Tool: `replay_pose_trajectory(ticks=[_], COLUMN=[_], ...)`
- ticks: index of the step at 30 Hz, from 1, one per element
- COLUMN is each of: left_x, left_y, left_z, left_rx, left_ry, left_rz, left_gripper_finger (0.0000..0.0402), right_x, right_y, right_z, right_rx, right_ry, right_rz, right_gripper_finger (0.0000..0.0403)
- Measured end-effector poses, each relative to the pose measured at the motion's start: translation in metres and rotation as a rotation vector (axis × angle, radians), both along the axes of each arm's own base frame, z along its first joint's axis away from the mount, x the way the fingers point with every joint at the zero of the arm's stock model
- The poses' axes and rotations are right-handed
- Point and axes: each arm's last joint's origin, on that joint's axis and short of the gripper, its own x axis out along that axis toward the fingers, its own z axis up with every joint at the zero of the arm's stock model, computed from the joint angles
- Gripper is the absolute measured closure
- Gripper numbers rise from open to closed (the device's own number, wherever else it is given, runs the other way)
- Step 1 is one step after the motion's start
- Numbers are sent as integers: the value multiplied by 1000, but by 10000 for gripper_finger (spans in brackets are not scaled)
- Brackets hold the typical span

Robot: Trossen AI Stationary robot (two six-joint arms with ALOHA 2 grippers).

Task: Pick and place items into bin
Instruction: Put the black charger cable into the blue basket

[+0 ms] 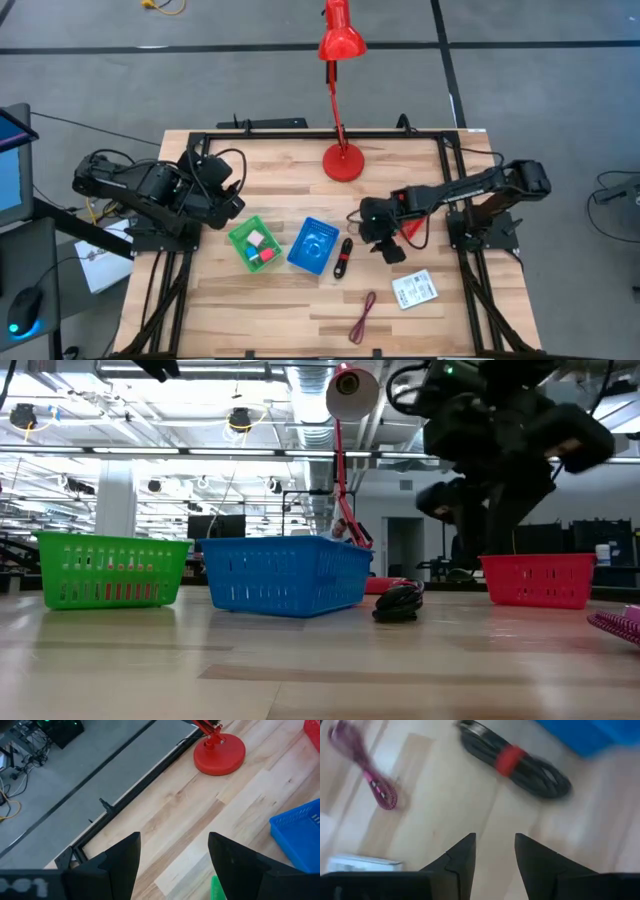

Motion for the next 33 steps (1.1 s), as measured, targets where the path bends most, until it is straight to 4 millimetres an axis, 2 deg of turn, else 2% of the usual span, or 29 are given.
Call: replay_pose_trajectory(ticks=[3, 8, 14, 18, 25, 33], left_x=[0, 0, 0, 0, 0, 0], left_y=[0, 0, 0, 0, -1, -1], left_z=[0, 0, 0, 0, -1, -1], left_rx=[-13, -9, 4, 2, -24, -31], left_ry=[4, 16, 38, 39, 47, 49], left_rz=[-3, -16, -38, -40, -47, -49], left_gripper_finger=[178, 178, 178, 178, 178, 178], right_x=[8, 23, 39, 50, 60, 69], right_y=[7, 15, 22, 28, 41, 57], right_z=[-5, -15, -31, -33, -26, -10], right_rx=[-46, -162, -271, -308, -330, -348], right_ry=[-85, -194, -232, -230, -154, -237], right_rz=[115, 176, 160, 165, 244, 326], right_gripper_finger=[278, 282, 280, 274, 230, 168])
